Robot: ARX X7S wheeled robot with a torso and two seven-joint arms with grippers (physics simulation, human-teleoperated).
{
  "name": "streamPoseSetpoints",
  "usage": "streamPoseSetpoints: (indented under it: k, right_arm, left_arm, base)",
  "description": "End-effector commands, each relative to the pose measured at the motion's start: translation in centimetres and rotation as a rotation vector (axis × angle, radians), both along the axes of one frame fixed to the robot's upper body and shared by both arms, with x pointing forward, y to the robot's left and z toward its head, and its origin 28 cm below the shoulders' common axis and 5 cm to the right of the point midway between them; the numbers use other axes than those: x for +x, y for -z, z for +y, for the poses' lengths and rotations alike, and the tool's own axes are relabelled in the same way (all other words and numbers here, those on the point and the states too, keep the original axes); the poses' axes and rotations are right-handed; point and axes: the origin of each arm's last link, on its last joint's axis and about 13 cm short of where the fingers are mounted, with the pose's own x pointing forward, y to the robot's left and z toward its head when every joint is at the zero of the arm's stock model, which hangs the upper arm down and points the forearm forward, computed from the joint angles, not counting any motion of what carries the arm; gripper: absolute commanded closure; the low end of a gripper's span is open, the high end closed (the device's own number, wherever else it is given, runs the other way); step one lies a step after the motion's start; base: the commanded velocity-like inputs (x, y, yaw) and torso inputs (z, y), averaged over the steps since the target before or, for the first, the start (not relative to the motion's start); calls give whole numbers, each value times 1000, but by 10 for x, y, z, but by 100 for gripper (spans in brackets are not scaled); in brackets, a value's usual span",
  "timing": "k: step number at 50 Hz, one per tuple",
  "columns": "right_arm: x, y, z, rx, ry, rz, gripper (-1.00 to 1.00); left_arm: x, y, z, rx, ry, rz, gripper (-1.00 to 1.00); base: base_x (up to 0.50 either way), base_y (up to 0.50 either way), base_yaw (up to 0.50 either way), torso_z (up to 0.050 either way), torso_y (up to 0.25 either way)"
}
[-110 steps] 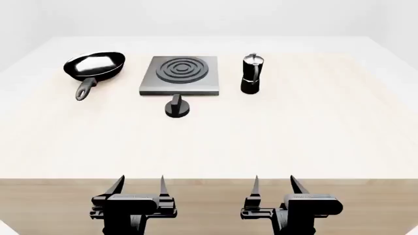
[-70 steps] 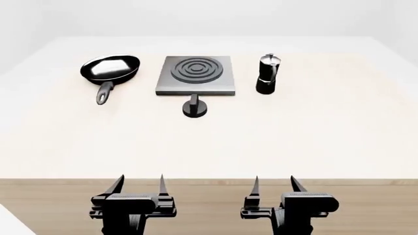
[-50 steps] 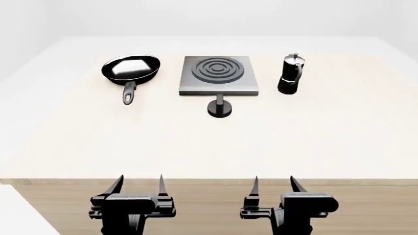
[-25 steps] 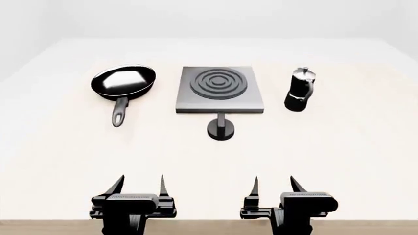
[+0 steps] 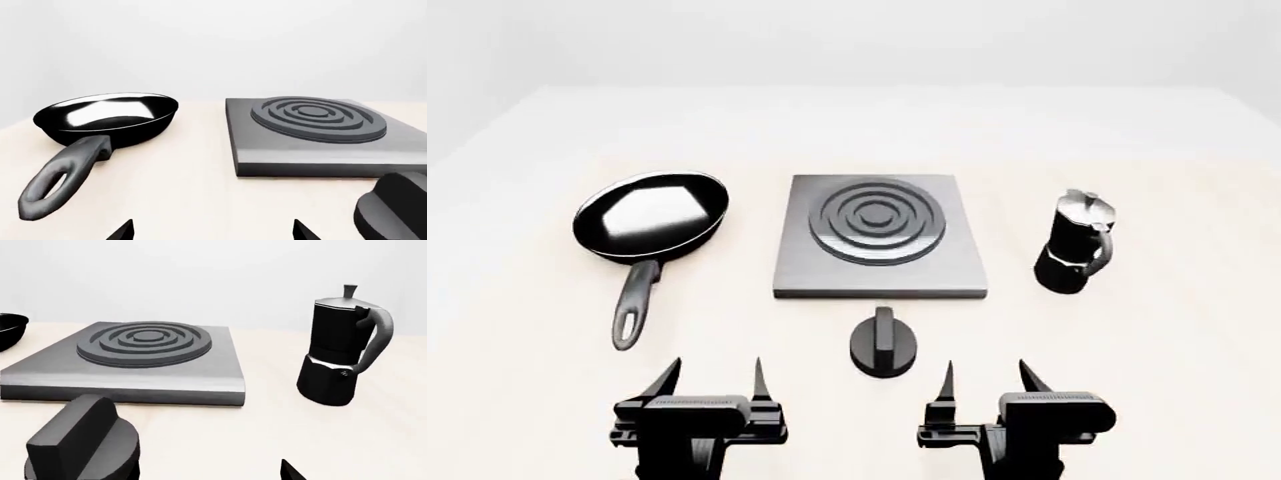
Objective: Turn on the stove and put the frying pan on it.
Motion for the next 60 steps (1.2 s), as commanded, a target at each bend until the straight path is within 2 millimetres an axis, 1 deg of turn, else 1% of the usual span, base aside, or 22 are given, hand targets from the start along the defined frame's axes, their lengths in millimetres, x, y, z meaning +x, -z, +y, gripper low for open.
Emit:
streamPoseSetpoints:
  k: [1,21,22,30,35,36,38,41,43,48,49,50,54,60]
  right_arm:
    - [1,0,0,0,0,2,-100]
    - [1,-1,1,-2,-1,-1,-100]
    - [-1,-2,0,23,9,-21,-100]
    - [-1,-3,-2,14,21,-10,-100]
    - [-1,-23,1,34,12,-8,-100]
    - [0,-27,2,4,26,48,-100]
    - [0,-31,3,-4,41,36,-100]
    - [0,-45,9,30,4,60,-100]
    - [0,-49,13,25,-24,112,-100]
    - [1,-51,15,17,-24,119,-100]
    - [-1,-62,26,22,-86,156,-100]
    - [-1,-65,30,18,-88,168,-100]
    - [-2,-73,36,23,-120,207,-100]
    - [1,-80,41,55,-142,283,-100]
  left_arm:
    - [1,0,0,-6,0,3,-100]
    - [0,0,0,-5,4,0,-100]
    - [0,0,0,-6,5,0,-100]
    - [0,0,0,-11,2,3,-100]
    - [-1,0,0,-13,0,3,-100]
    - [-1,-1,0,-16,2,4,-100]
    - [0,-1,1,-19,0,5,-100]
    - [0,-1,0,-9,-1,4,-100]
    - [0,0,1,-12,-1,4,-100]
    - [0,-1,0,-12,-1,4,-100]
    - [-1,-1,0,-10,-1,3,-100]
    - [-1,-1,0,-7,-1,2,-100]
    - [0,-1,0,-9,-1,3,-100]
    - [0,-1,0,-11,0,3,-100]
  base:
    - [500,0,0,0,0]
    - [500,0,0,0,1]
    - [336,0,0,0,0]
    - [7,0,0,0,0]
    - [0,0,0,0,0]
    - [0,0,0,0,0]
    - [0,0,0,0,0]
    - [0,0,0,0,0]
    - [0,0,0,0,0]
    - [0,0,0,0,0]
    - [0,0,0,0,0]
    - [0,0,0,0,0]
    - [0,0,0,0,0]
    - [0,0,0,0,0]
